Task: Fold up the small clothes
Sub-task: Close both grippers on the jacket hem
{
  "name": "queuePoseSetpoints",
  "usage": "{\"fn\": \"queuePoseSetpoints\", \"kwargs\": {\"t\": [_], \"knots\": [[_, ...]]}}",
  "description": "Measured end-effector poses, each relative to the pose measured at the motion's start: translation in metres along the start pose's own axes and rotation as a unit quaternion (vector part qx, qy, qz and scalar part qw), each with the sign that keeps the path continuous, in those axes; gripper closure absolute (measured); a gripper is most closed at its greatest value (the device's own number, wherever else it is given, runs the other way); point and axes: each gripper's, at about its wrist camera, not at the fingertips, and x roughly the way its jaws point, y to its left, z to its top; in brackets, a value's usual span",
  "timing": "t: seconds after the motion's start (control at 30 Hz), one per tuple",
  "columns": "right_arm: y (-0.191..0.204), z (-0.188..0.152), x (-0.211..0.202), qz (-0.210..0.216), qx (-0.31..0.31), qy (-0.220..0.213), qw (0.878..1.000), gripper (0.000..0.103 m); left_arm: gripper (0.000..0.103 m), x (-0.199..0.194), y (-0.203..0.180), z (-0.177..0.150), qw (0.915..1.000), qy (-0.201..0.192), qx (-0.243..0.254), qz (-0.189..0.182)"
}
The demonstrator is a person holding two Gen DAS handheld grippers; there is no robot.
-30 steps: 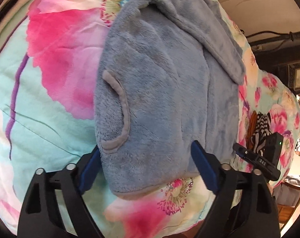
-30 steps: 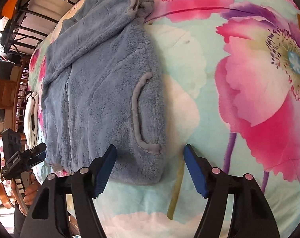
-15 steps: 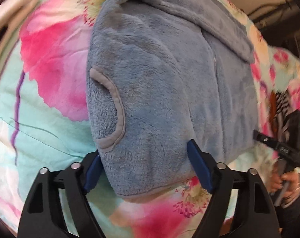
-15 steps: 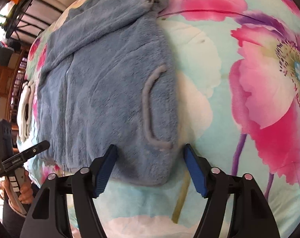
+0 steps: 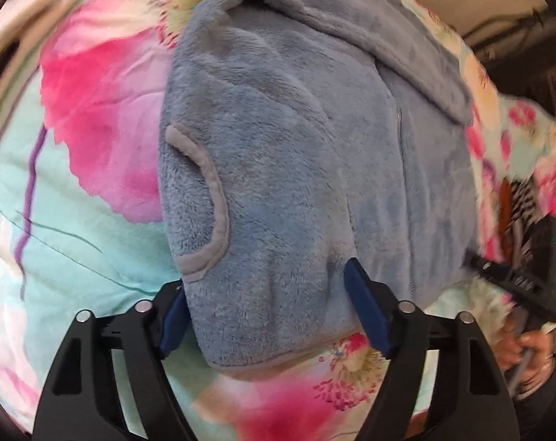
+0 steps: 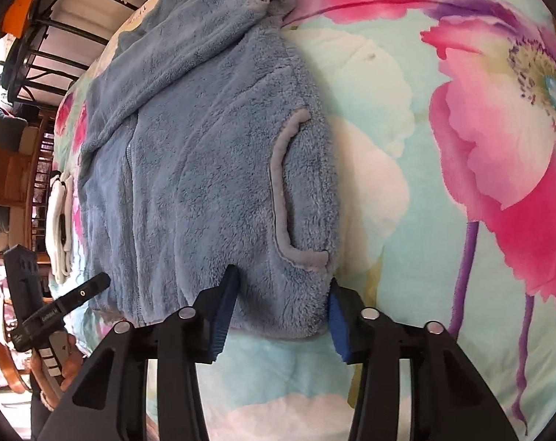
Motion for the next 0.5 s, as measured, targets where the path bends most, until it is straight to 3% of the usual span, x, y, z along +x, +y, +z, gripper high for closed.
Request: {"fn": "queuePoseSetpoints", "kwargs": {"t": [0.03, 0.1, 0.17, 0.2, 0.3, 0.5], "knots": [[0.001, -0.001, -0.001, -0.003, -0.004, -0.003, 1.0, 0.074, 0.042, 0.0, -0.004, -0.001, 0.9999, -0.003, 0.01, 0.014], [0.003, -0.002, -0.006, -0.004, -0.008, -0.012, 1.0, 0.085, 0.053, -0.003, -0.004, -0.001, 0.9997, -0.008, 0.013, 0.018], [0.004, -0.002, -0.012, 0.004, 0.0, -0.022, 1.0, 0.087, 0.068, -0.008, 0.001, 0.001, 0.9999, -0.012, -0.002, 0.003], [0.004, -0.002, -0.014, 0.007, 0.002, -0.024, 1.0, 0.087, 0.069, -0.011, 0.003, 0.002, 0.9998, -0.015, -0.011, -0.002], [0.005, -0.002, -0.017, 0.014, 0.002, -0.027, 1.0, 0.086, 0.069, -0.012, 0.008, 0.003, 0.9995, -0.012, -0.025, -0.017], [-0.009, -0.002, -0.003, 0.008, 0.022, -0.006, 1.0, 0.071, 0.046, -0.002, 0.014, 0.001, 0.999, 0.003, -0.036, -0.027]]}}
